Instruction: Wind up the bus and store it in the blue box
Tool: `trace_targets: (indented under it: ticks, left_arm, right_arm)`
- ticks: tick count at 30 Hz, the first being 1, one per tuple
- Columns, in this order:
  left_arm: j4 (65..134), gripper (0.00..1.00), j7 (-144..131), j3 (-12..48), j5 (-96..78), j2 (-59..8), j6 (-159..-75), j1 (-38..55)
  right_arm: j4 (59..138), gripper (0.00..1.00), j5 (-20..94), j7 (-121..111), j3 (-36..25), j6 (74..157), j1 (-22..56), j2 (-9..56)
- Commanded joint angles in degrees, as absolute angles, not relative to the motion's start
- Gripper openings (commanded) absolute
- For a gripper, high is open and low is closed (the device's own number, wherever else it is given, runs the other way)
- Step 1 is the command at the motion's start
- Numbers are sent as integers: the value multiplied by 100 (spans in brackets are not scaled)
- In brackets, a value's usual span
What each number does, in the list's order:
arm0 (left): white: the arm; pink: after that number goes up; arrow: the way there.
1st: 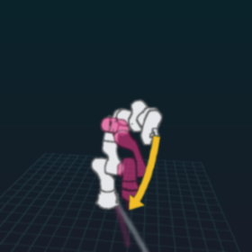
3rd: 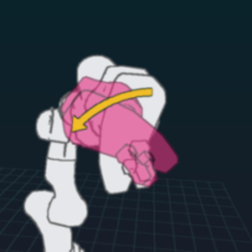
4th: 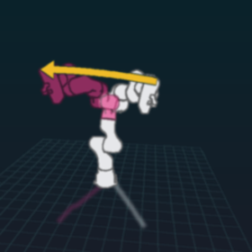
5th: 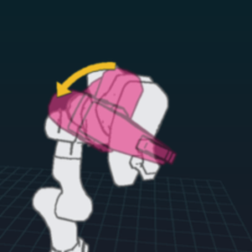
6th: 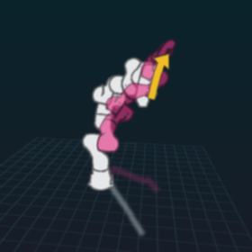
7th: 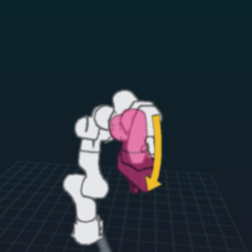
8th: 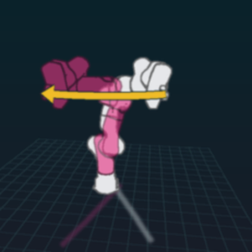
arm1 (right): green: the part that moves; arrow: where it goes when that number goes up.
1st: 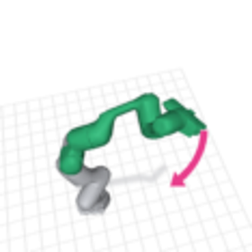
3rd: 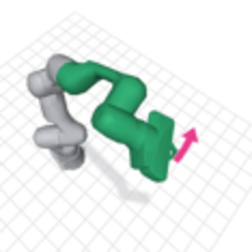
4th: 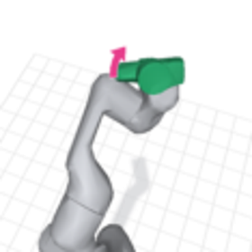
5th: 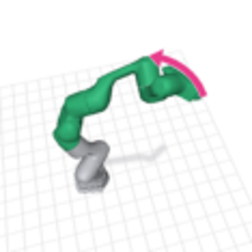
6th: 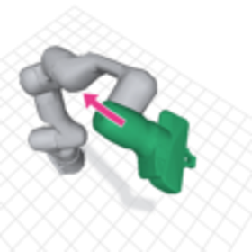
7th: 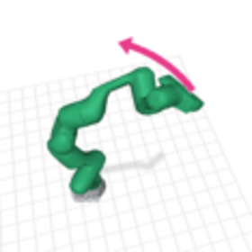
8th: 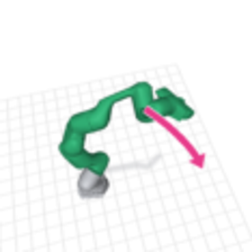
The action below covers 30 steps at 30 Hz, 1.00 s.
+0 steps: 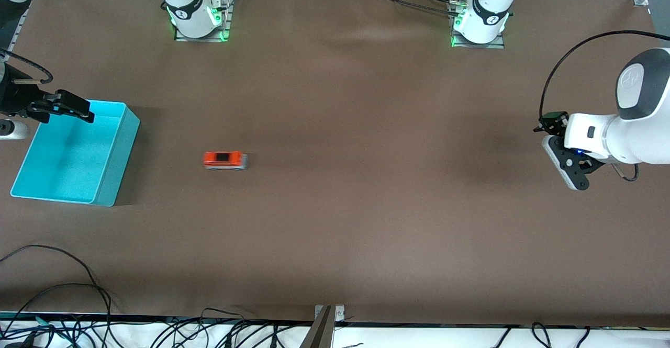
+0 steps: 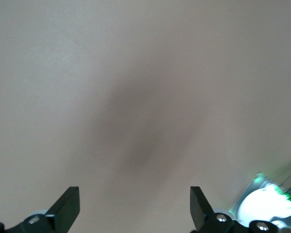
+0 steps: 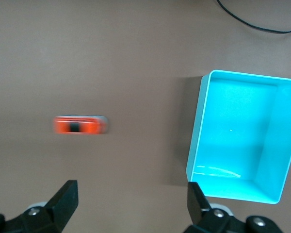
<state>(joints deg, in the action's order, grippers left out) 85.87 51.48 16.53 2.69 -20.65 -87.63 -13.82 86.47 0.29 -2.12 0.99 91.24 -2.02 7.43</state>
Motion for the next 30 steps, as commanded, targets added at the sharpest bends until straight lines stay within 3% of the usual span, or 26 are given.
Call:
trace_targets:
  ticks: [1,21,25,30]
  left_arm:
    - [8394,100,4658,1793,176,-2039,-8464,-1397]
    - [8771,100,2646,1679,202,-1222,-8517,-1064]
    - [9122,100,2646,1372,193,-836,-8779,-801]
    - [9509,100,2593,502,158,-405,-9096,-80]
  right_arm:
    - [8534,100,-9,-141,132,9105,-193,826]
    - [8543,100,-44,-141,176,9044,-115,817]
    - [8560,100,-176,-176,141,8860,-70,817]
    - [8561,100,-132,-167,79,8771,-123,826]
